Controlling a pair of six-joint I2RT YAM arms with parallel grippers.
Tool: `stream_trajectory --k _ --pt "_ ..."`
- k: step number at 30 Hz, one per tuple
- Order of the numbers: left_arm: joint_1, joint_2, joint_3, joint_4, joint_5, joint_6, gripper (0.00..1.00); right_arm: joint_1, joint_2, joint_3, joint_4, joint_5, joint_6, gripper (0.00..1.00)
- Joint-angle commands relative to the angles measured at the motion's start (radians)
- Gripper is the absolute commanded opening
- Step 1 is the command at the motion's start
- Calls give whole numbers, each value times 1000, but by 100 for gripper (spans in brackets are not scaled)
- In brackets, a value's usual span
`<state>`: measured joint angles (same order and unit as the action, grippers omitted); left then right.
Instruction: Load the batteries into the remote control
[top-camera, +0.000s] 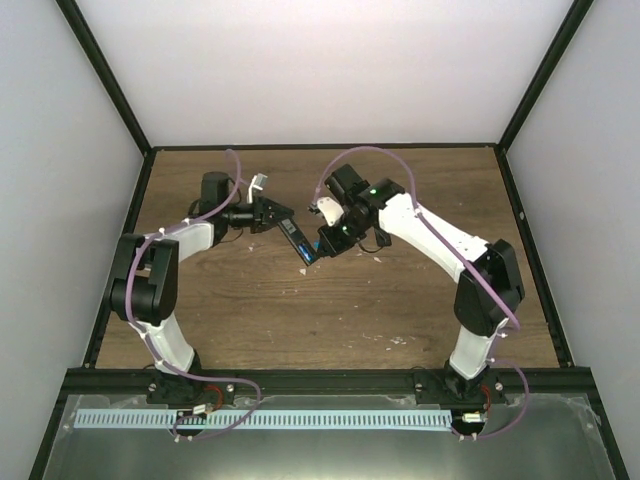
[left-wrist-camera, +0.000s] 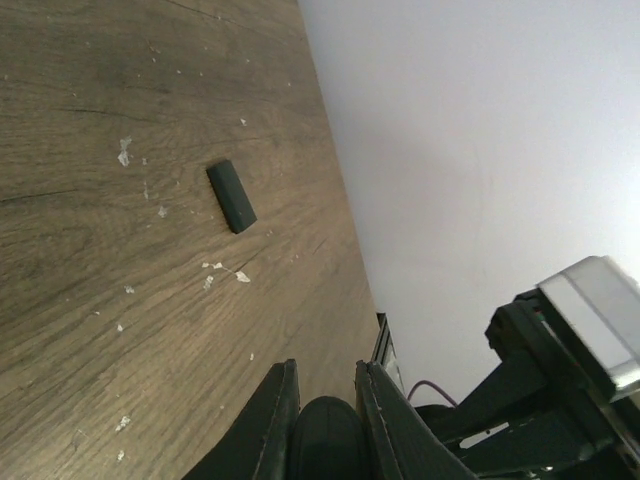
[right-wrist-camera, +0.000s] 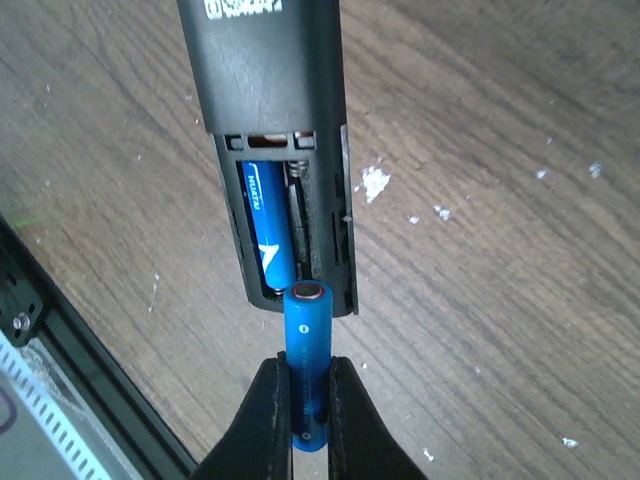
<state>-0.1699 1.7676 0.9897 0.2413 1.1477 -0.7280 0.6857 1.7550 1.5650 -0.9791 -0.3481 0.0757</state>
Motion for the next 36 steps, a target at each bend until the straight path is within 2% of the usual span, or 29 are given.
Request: stream_trajectory --k 1,13,36 --pt "-1 -23 -14 49 55 -5 0 -2 33 70 -74 -65 -52 1" --pt "-12 -21 -16 82 91 -39 0 0 123 197 -167 -87 -79 1" --pt "-33 -31 -33 150 53 -107 0 14 182 244 -220 -89 -25 1"
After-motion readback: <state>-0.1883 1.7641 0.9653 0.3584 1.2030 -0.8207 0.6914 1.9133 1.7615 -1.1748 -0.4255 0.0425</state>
